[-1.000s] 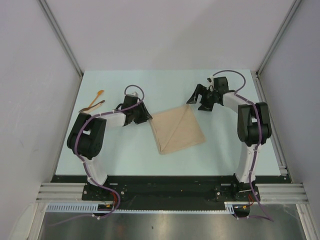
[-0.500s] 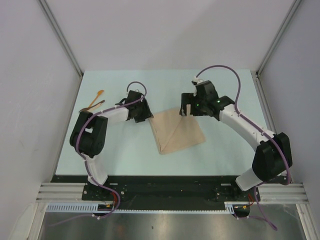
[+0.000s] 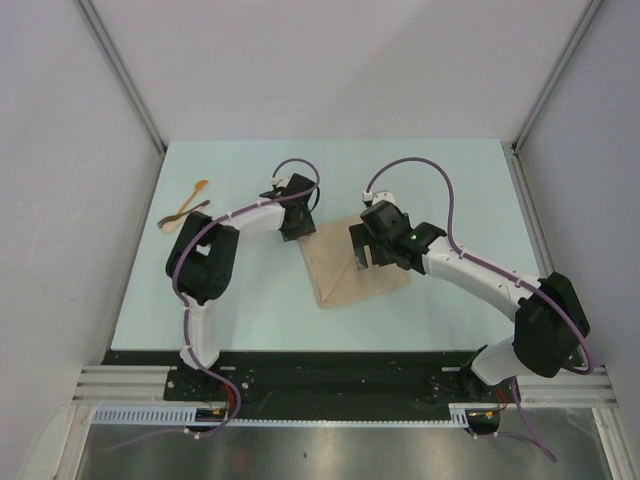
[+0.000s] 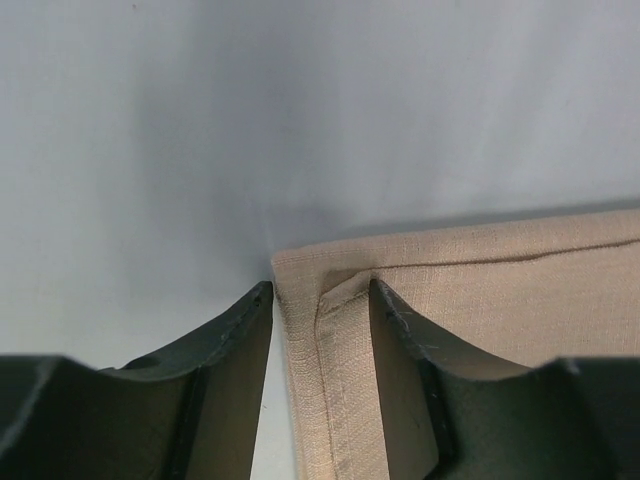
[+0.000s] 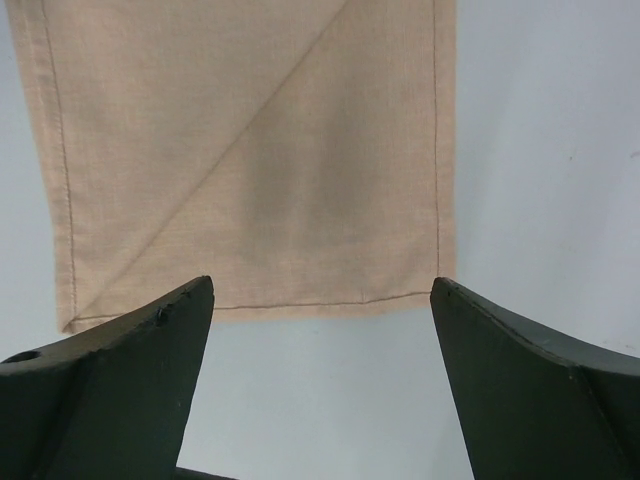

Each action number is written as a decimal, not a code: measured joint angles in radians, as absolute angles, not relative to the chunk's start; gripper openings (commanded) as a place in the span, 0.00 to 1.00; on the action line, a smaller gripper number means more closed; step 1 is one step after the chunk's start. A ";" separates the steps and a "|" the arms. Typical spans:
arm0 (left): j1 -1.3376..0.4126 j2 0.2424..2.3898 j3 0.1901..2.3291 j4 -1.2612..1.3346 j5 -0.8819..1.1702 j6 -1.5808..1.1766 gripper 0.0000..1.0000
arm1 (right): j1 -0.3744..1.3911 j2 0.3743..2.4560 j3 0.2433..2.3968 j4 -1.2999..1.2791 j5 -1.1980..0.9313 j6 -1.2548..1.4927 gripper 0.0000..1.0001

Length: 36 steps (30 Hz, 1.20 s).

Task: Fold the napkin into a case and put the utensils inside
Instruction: Pick up the upper triangle-folded napkin from the center of the board.

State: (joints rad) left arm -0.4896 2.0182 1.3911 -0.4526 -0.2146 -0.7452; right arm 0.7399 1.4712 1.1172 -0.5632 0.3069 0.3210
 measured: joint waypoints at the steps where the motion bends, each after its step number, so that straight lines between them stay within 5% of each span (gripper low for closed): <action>1: -0.494 2.021 1.396 -0.461 -0.230 -0.752 0.48 | 0.742 1.467 1.103 -0.561 0.307 0.323 0.94; 36: -0.522 1.933 1.268 -0.406 -0.282 -0.774 0.40 | 0.831 1.465 0.960 -0.442 0.279 0.407 0.92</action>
